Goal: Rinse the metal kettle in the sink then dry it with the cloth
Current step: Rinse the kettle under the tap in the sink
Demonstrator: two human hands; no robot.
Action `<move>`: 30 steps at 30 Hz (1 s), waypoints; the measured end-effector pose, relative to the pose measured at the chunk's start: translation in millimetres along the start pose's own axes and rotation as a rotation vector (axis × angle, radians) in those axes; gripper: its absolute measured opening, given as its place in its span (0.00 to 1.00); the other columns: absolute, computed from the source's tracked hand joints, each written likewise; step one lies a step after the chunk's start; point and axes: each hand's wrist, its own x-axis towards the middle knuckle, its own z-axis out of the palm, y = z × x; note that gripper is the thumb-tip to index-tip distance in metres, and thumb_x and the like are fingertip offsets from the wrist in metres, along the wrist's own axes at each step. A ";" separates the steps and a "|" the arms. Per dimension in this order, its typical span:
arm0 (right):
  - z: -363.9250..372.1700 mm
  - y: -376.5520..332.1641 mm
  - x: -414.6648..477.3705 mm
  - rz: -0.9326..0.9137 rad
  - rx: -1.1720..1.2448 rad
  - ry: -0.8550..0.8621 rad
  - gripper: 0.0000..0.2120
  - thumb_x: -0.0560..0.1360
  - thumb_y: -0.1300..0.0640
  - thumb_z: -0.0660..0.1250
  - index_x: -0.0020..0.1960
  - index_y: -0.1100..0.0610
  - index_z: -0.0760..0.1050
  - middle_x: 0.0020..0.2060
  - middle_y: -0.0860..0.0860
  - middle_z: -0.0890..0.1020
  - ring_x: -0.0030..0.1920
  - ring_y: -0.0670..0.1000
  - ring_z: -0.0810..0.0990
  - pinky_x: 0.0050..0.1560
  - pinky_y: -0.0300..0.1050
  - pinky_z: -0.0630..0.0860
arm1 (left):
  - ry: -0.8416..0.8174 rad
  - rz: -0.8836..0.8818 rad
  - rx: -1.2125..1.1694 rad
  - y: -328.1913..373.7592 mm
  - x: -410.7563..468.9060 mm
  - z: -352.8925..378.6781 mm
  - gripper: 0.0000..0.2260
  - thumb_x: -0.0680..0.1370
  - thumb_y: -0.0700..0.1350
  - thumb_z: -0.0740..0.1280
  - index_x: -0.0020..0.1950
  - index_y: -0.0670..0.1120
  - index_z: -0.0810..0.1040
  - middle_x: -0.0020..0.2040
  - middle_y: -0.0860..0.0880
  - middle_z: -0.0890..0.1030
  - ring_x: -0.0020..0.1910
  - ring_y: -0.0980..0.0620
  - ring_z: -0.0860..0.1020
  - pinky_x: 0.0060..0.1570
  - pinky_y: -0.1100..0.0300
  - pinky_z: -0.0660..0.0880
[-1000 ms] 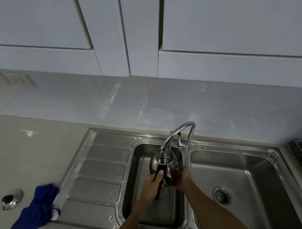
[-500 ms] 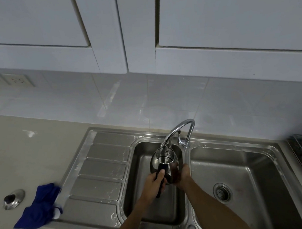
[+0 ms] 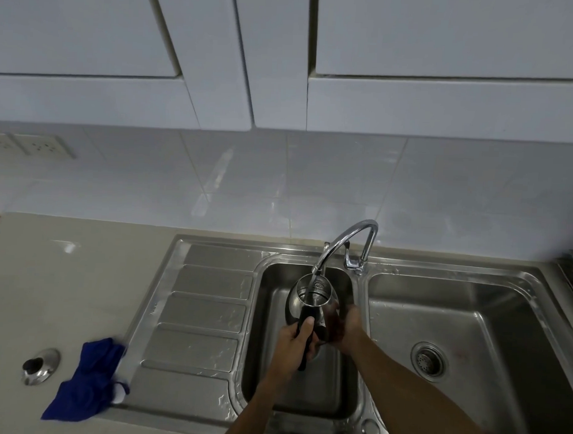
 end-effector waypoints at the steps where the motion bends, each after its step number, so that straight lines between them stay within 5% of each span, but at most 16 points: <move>1: 1.2 0.6 -0.1 0.010 0.017 -0.011 0.24 0.79 0.42 0.55 0.39 0.57 0.78 0.31 0.57 0.83 0.42 0.56 0.79 0.43 0.48 0.75 | -0.003 0.001 0.000 0.1 -0.4 -0.5 0.18 0.84 0.48 0.60 0.37 0.42 0.77 0.30 0.42 0.75 0.26 0.52 0.73 0.29 0.63 0.71; 5: 5.5 2.8 1.9 0.007 0.027 -0.012 0.29 0.80 0.39 0.51 0.56 0.61 0.80 0.50 0.63 0.83 0.52 0.61 0.80 0.45 0.51 0.77 | -0.006 0.001 0.007 -0.3 0.7 -2.5 0.18 0.84 0.48 0.61 0.37 0.42 0.77 0.30 0.43 0.74 0.26 0.52 0.73 0.29 0.62 0.71; 9: 9.5 6.8 7.3 0.021 0.027 -0.010 0.32 0.78 0.37 0.51 0.61 0.61 0.79 0.54 0.63 0.82 0.54 0.61 0.80 0.47 0.52 0.78 | -0.006 0.010 0.039 -1.9 2.3 -7.0 0.18 0.84 0.48 0.61 0.37 0.43 0.78 0.31 0.43 0.76 0.27 0.53 0.74 0.31 0.62 0.73; 30: 20.3 11.5 11.7 0.030 0.005 -0.031 0.35 0.73 0.33 0.55 0.62 0.59 0.80 0.58 0.63 0.82 0.59 0.62 0.79 0.58 0.55 0.77 | 0.029 0.027 0.015 -7.6 0.0 -13.5 0.18 0.84 0.47 0.61 0.37 0.41 0.78 0.30 0.44 0.76 0.27 0.52 0.74 0.31 0.62 0.73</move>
